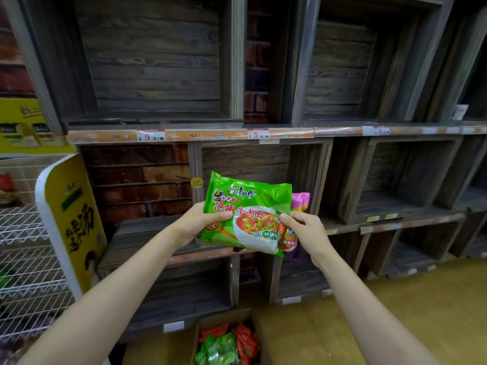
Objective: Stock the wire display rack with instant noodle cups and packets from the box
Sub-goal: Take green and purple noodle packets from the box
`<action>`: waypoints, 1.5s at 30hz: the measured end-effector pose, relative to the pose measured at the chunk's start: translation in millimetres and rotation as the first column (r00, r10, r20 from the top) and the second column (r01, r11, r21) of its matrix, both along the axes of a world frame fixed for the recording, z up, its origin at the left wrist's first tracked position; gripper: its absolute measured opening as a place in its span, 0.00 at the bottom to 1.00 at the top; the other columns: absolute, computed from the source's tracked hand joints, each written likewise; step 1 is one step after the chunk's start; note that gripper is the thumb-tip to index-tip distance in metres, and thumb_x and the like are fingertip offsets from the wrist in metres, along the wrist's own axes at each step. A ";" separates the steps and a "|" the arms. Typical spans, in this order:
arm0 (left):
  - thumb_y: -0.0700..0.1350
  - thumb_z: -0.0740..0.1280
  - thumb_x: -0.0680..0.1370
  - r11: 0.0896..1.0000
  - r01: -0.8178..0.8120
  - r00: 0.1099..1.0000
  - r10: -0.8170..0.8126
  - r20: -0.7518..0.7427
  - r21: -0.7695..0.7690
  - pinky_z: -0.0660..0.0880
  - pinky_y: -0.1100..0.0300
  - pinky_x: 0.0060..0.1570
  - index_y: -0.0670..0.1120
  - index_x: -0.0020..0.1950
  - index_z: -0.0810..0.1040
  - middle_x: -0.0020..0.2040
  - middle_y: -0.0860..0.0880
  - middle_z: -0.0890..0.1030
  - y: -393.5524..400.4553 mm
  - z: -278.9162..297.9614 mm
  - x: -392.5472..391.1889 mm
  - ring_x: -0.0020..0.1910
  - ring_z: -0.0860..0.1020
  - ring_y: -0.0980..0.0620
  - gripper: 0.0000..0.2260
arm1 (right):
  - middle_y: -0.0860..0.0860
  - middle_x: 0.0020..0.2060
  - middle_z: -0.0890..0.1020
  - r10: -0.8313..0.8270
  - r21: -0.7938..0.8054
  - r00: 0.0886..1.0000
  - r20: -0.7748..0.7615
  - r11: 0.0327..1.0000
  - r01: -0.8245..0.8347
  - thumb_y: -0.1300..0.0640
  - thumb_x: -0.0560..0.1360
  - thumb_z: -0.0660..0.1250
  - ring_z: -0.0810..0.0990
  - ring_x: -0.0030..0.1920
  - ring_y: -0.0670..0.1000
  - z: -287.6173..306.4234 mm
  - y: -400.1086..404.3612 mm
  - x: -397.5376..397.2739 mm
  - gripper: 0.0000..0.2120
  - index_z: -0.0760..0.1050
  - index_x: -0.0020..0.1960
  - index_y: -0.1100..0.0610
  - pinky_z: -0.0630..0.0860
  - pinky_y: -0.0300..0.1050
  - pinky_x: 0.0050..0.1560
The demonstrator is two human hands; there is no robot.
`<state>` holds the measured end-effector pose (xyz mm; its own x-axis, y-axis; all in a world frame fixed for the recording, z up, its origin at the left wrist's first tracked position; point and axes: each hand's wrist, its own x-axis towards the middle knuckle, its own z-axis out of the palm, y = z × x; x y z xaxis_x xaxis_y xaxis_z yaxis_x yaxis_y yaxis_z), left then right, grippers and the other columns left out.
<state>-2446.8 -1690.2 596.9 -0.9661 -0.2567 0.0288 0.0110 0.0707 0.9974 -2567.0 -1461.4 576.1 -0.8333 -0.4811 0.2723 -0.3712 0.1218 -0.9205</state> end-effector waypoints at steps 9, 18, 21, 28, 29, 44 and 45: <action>0.56 0.79 0.60 0.986 -0.018 0.995 0.001 0.104 0.166 0.81 0.55 0.37 0.46 0.58 0.77 0.49 0.46 0.84 7.0 -25.5 35.7 0.42 0.84 0.50 0.30 | 0.57 0.31 0.74 -0.065 -0.073 0.993 0.101 0.995 0.073 0.59 0.76 0.66 0.71 0.35 0.51 -22.0 -24.9 20.6 0.14 0.73 0.35 0.66 0.64 0.44 0.38; 0.53 0.79 0.58 0.957 -0.217 0.976 0.216 0.030 0.191 0.80 0.53 0.48 0.42 0.55 0.81 0.50 0.42 0.84 -25.1 -31.2 96.6 0.45 0.84 0.46 0.29 | 0.50 0.36 0.83 0.215 -0.253 0.907 0.363 0.959 -0.126 0.60 0.74 0.65 0.79 0.39 0.51 8.0 -58.8 68.0 0.07 0.81 0.41 0.56 0.74 0.40 0.38; 0.45 0.71 0.69 0.880 -0.285 0.945 0.324 -0.040 0.379 0.81 0.57 0.36 0.42 0.52 0.81 0.41 0.44 0.85 -45.6 -26.5 125.7 0.36 0.84 0.49 0.12 | 0.46 0.39 0.85 0.268 -0.250 0.934 0.235 0.945 -0.209 0.64 0.74 0.66 0.82 0.42 0.47 23.4 -67.0 84.1 0.08 0.83 0.46 0.56 0.77 0.38 0.41; 0.44 0.70 0.68 0.659 -0.311 0.839 0.529 -0.127 0.685 0.81 0.56 0.35 0.42 0.55 0.78 0.43 0.43 0.85 -92.8 -24.5 214.0 0.39 0.84 0.47 0.16 | 0.49 0.55 0.80 0.430 -0.283 0.866 0.256 0.890 -0.358 0.65 0.74 0.66 0.82 0.52 0.52 36.4 -114.8 143.9 0.26 0.71 0.64 0.39 0.81 0.46 0.45; 0.46 0.73 0.63 0.652 -0.301 0.835 0.533 -0.138 0.696 0.81 0.55 0.36 0.42 0.55 0.78 0.45 0.43 0.84 -97.8 -25.5 227.6 0.40 0.84 0.46 0.22 | 0.47 0.56 0.79 0.455 -0.272 0.854 0.254 0.880 -0.388 0.66 0.75 0.66 0.81 0.53 0.51 35.2 -122.9 156.3 0.31 0.65 0.68 0.37 0.81 0.45 0.45; 0.42 0.65 0.72 0.808 -0.276 0.928 0.365 -0.075 0.521 0.81 0.56 0.36 0.41 0.50 0.78 0.40 0.45 0.85 -138.3 -15.1 342.1 0.36 0.83 0.48 0.09 | 0.55 0.44 0.83 0.461 -0.156 0.875 0.145 0.884 -0.440 0.67 0.74 0.67 0.82 0.43 0.50 34.3 -217.2 294.0 0.07 0.75 0.50 0.58 0.81 0.47 0.46; 0.43 0.62 0.75 0.803 -0.285 0.917 0.387 -0.094 0.523 0.81 0.57 0.36 0.41 0.50 0.78 0.40 0.45 0.85 -142.6 -15.1 350.5 0.36 0.83 0.48 0.09 | 0.56 0.44 0.83 0.423 -0.131 0.896 0.132 0.904 -0.407 0.63 0.74 0.69 0.82 0.43 0.50 33.3 -224.2 298.4 0.05 0.75 0.48 0.57 0.80 0.47 0.46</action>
